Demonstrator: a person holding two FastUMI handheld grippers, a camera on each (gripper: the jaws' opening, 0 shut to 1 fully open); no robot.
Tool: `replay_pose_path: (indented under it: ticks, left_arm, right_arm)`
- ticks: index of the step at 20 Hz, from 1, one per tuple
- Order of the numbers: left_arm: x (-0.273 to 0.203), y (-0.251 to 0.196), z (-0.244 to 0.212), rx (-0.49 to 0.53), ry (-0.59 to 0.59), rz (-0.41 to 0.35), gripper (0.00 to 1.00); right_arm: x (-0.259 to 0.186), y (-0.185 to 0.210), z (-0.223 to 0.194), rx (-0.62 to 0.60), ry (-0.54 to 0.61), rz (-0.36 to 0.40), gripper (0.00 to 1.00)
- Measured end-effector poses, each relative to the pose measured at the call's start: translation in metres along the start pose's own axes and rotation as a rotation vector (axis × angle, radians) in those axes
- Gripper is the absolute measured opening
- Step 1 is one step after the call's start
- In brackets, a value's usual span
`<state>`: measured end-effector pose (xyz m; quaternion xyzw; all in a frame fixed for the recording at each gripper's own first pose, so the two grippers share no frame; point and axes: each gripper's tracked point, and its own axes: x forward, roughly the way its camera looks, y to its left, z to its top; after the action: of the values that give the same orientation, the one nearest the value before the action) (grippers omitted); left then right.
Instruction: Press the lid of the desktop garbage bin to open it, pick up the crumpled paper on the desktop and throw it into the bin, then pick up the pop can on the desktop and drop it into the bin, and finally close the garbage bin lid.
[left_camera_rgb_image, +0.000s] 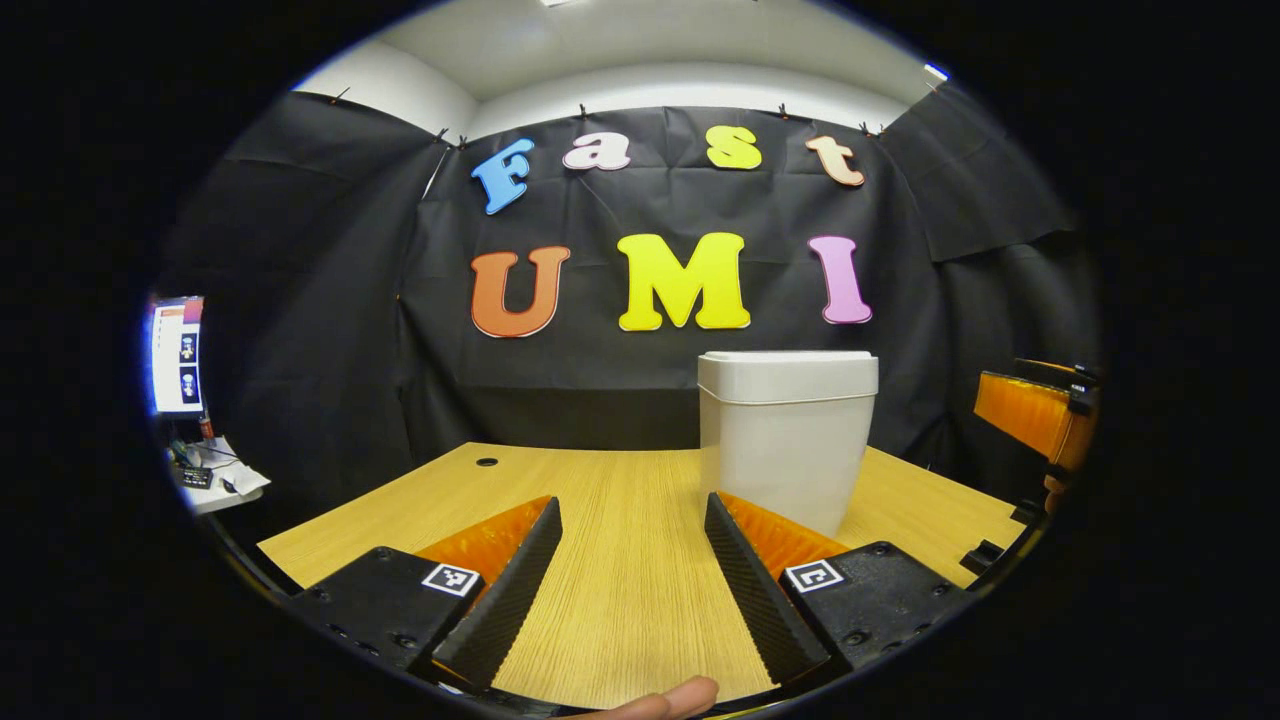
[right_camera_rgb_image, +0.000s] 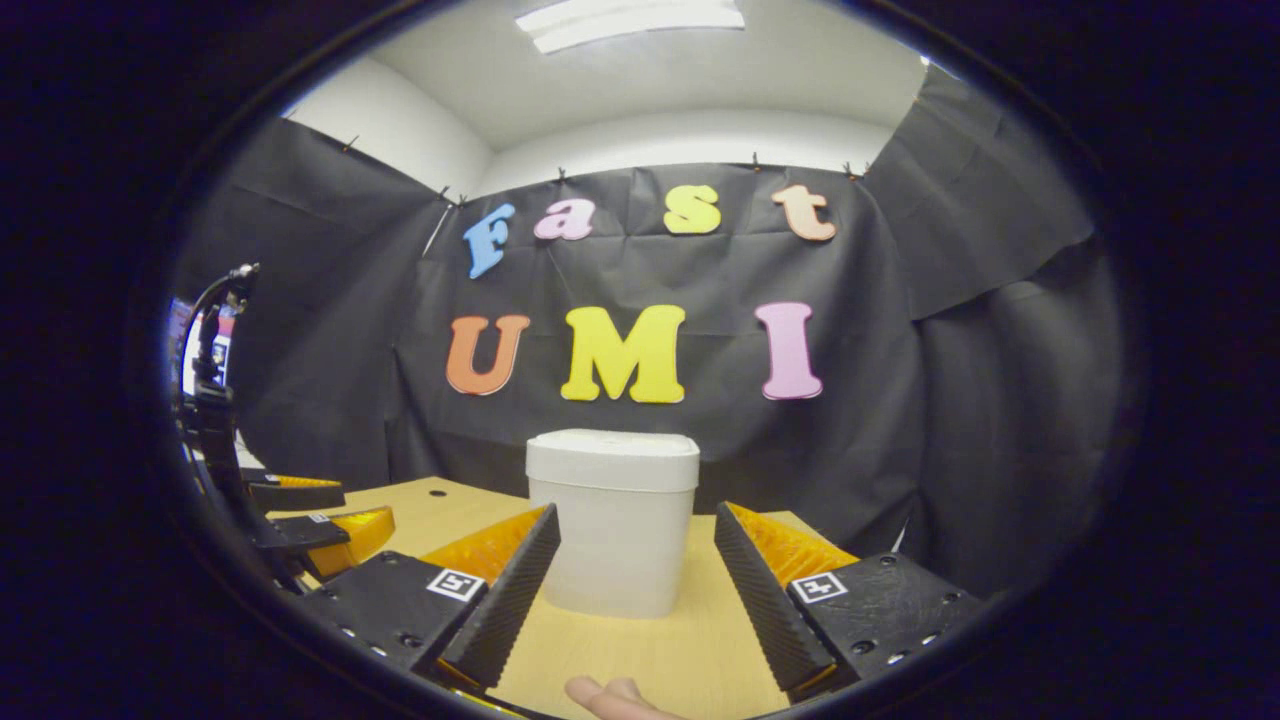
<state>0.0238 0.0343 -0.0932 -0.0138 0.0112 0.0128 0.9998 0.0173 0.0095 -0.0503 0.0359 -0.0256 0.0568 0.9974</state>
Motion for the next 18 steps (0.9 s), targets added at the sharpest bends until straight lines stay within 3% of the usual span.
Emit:
replay_pose_path:
  ticks: [4,6,8,18]
  left_arm:
    - [-0.013,-0.01,0.003,0.017,-0.02,0.008,0.95]
    - [-0.019,-0.014,0.003,0.031,-0.025,0.003,0.95]
    - [-0.023,-0.01,0.0,0.04,-0.015,0.013,0.95]
    - [-0.023,-0.001,-0.004,0.02,-0.014,0.011,0.95]
  right_arm:
    - [-0.009,-0.008,0.016,0.013,-0.049,-0.003,0.92]
    - [-0.013,0.0,0.018,-0.015,-0.053,0.018,0.95]
    - [-0.012,0.004,0.01,-0.043,-0.035,0.024,0.92]
    - [-0.002,0.019,-0.017,-0.041,0.045,0.042,0.98]
